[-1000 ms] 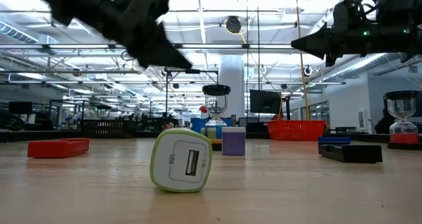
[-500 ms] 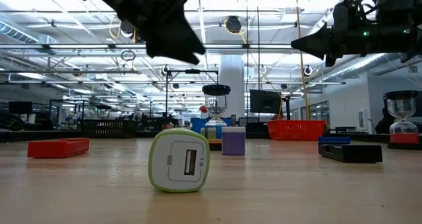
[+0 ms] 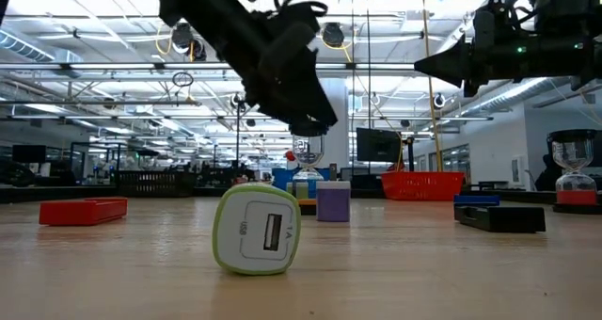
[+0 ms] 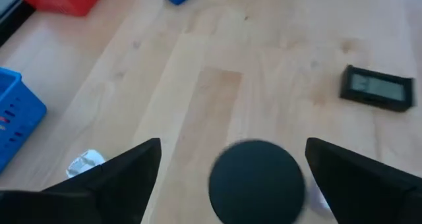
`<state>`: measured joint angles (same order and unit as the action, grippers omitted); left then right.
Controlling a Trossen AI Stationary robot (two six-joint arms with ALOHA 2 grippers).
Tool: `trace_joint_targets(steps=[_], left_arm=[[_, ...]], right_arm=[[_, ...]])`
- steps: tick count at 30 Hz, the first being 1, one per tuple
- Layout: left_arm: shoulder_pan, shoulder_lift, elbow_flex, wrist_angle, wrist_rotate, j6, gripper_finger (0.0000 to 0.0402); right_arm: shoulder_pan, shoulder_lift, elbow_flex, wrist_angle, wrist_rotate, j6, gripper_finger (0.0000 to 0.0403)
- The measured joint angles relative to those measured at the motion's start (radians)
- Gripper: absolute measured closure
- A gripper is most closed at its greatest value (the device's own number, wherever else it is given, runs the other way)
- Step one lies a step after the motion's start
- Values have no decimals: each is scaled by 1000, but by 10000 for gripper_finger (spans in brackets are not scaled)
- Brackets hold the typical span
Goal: Pick & Place Office items
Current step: Put the orange hourglass into the black basket
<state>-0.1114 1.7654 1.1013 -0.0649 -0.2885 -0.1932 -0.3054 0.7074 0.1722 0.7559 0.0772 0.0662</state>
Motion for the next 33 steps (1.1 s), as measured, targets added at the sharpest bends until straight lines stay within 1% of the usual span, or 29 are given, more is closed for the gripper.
trace_joint_targets(steps=[4, 8, 12, 16, 17, 22, 26, 33], left_arm=[[10, 34, 8, -12, 1, 4, 27], [9, 51, 8, -16, 0, 7, 58], [10, 59, 8, -15, 0, 4, 109], [12, 59, 8, -22, -1, -6, 180], [13, 59, 8, -26, -3, -9, 192], [36, 7, 7, -91, -26, -11, 193], [68, -86, 7, -165, -43, -21, 193], [84, -263, -42, -294, -140, -62, 193]], right_arm=[[0, 0, 0, 3, 0, 0, 401], [0, 0, 0, 3, 0, 0, 402], [0, 0, 0, 2, 0, 0, 402], [0, 0, 0, -3, 0, 0, 402], [0, 0, 0, -3, 0, 0, 401], [0, 0, 0, -4, 0, -2, 402], [0, 0, 0, -13, 0, -3, 402], [0, 0, 0, -34, 0, -3, 402]])
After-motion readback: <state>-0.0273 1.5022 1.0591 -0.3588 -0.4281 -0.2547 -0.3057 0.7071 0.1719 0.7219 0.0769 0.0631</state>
